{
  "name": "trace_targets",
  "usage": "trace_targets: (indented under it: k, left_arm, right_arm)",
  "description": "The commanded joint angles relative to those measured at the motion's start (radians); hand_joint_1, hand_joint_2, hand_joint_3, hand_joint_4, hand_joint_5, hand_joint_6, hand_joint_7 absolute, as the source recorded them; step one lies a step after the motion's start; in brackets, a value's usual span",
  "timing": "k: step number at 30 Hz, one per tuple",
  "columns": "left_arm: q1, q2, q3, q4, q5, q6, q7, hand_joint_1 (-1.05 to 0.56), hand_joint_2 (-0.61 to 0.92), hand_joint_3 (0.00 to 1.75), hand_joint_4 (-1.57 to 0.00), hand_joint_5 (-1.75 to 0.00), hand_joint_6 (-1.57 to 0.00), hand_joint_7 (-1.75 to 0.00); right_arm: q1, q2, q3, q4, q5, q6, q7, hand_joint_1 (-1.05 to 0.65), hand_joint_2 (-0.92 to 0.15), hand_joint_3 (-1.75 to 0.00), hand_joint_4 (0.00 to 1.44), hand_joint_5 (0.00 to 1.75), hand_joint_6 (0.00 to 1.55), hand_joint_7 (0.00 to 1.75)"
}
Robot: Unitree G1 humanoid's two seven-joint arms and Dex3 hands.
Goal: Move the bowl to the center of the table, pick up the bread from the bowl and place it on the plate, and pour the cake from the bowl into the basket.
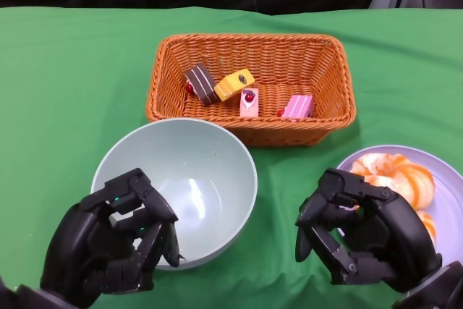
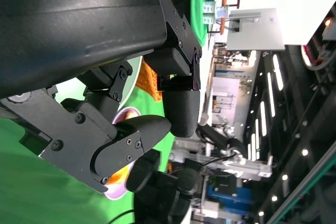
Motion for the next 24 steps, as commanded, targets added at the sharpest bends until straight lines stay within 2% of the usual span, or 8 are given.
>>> trace_targets:
  k: [1, 7, 15, 24]
  left_arm:
    - [-0.023, 0.005, 0.023, 0.016, 0.031, -0.025, -0.029, -0.10, 0.52, 1.17, -0.81, -1.63, -0.83, -1.38]
    - [-0.040, 0.004, 0.033, -0.008, 0.063, -0.019, -0.036, -0.06, 0.46, 1.28, -0.83, -1.62, -0.85, -1.35]
    - [-0.025, 0.002, 0.029, -0.048, 0.089, -0.001, -0.031, -0.07, 0.48, 1.24, -0.85, -1.60, -0.88, -1.29]
    - [-0.022, 0.005, 0.032, -0.052, 0.116, 0.005, -0.032, -0.06, 0.46, 1.28, -0.83, -1.61, -0.86, -1.32]
  right_arm:
    - [-0.006, -0.021, 0.005, -0.018, -0.005, 0.014, 0.004, -0.09, -0.50, -1.03, 0.81, 1.50, 0.75, 1.27]
    - [-0.030, -0.030, 0.011, -0.041, 0.009, 0.060, 0.020, -0.07, -0.47, -1.12, 0.77, 1.49, 0.71, 1.28]
    - [-0.016, -0.033, 0.023, -0.087, -0.015, 0.082, -0.004, -0.11, -0.47, -1.06, 0.80, 1.47, 0.76, 1.25]
    - [-0.021, -0.037, 0.022, -0.080, 0.003, 0.094, 0.020, -0.08, -0.46, -1.15, 0.78, 1.49, 0.73, 1.23]
